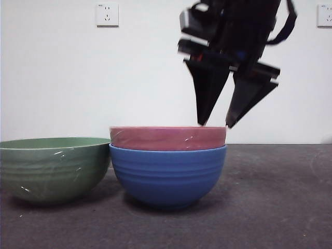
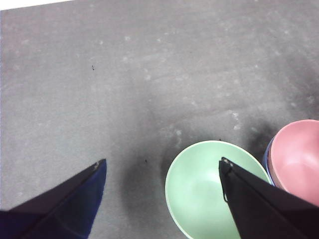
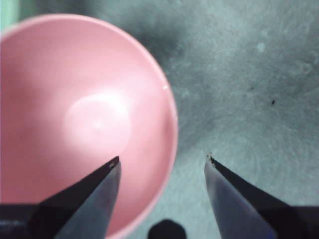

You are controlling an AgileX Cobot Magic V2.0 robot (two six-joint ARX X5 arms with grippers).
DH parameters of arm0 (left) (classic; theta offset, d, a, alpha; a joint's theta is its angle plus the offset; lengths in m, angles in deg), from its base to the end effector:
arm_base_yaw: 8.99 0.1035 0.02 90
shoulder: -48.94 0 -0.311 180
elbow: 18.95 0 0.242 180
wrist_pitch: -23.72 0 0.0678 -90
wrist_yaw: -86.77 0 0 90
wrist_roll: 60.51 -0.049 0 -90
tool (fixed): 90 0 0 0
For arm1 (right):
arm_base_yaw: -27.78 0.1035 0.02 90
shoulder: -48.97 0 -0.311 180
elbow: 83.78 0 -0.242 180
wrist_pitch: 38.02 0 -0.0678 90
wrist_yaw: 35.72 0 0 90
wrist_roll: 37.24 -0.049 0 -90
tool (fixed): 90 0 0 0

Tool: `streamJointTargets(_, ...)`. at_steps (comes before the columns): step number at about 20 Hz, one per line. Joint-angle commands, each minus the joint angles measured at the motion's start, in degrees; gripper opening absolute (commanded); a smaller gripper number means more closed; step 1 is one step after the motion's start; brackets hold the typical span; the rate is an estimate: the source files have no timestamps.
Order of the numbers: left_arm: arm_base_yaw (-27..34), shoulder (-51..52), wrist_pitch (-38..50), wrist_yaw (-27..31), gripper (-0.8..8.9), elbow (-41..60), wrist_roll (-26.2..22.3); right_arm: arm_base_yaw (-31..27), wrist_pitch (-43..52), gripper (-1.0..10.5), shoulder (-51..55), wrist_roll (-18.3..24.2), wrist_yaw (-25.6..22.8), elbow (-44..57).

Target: Pick up the green bowl on the top,put the green bowl on the left,pick up the red bowl in the middle,put the red bowl on the right

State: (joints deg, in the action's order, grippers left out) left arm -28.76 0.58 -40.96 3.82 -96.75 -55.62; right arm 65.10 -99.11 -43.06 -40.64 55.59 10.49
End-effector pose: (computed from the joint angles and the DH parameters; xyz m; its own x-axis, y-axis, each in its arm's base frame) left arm 0.1142 -0.0347 0.3877 0.8043 -0.1587 -0.5726 0.1942 0.9810 0.0009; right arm 0.2510 0.1927 0.2799 0.2918 0.2512 -0.9229 -0.5685 0.8215 0.0439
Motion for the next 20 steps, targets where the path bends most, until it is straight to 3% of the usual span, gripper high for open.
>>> streamJointTargets(1, -0.15, 0.13, 0.0, -0.02, 3.77, 0.17, -0.46, -0.04, 0.94, 2.2, -2.32, 0.33, -0.15, -0.09)
streamJointTargets(4, -0.15, 0.11, -0.22, -0.02, 3.77, 0.17, -0.44, 0.0, 1.57, 1.5, -3.65, 0.48, 0.22, -0.09)
streamJointTargets(7, -0.15, 0.11, -0.33, 0.0, 3.77, 0.17, -0.44, -0.02, 1.57, -0.1, -3.96, 0.55, 0.15, -0.09)
streamJointTargets(20, -0.15, 0.11, -0.31, 0.02, 3.77, 0.17, -0.44, -0.02, 6.16, -0.1, -0.11, -0.61, 0.15, -0.42)
